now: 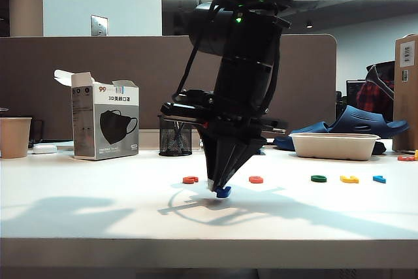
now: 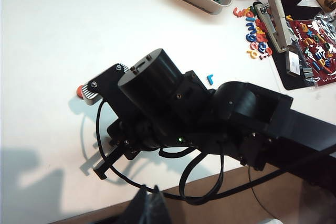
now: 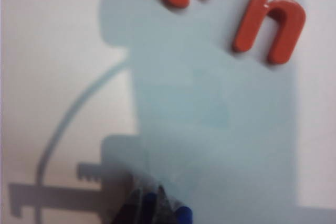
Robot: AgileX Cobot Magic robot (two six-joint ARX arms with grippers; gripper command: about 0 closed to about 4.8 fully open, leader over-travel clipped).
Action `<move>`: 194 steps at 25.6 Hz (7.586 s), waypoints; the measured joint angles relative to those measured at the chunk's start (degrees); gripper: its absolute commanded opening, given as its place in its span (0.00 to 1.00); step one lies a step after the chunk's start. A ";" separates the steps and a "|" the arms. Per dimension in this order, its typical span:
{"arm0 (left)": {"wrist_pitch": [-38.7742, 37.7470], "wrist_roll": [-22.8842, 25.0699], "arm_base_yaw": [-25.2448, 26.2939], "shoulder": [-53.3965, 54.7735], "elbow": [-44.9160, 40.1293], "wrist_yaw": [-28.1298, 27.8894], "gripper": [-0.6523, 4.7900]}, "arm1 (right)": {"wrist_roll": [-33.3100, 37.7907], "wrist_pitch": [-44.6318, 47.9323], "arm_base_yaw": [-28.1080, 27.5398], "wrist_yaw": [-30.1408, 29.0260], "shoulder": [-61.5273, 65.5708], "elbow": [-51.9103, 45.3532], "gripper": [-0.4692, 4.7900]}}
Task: Select the appropriate letters from the row of letter magnets placed on the table to arrange into the word "yes".
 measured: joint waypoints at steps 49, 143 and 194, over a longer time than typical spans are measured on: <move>0.00 0.00 0.00 0.02 0.00 -0.02 0.11 | 0.50 1.60 -4.09 3.02 -8.26 0.24 0.33; 0.02 0.00 0.00 0.02 0.00 -0.02 0.11 | 6.29 -18.23 -21.84 4.04 10.25 16.57 0.38; 0.04 0.00 0.00 0.00 0.00 -0.02 0.11 | 13.18 -25.90 -19.19 0.55 -4.90 16.65 0.29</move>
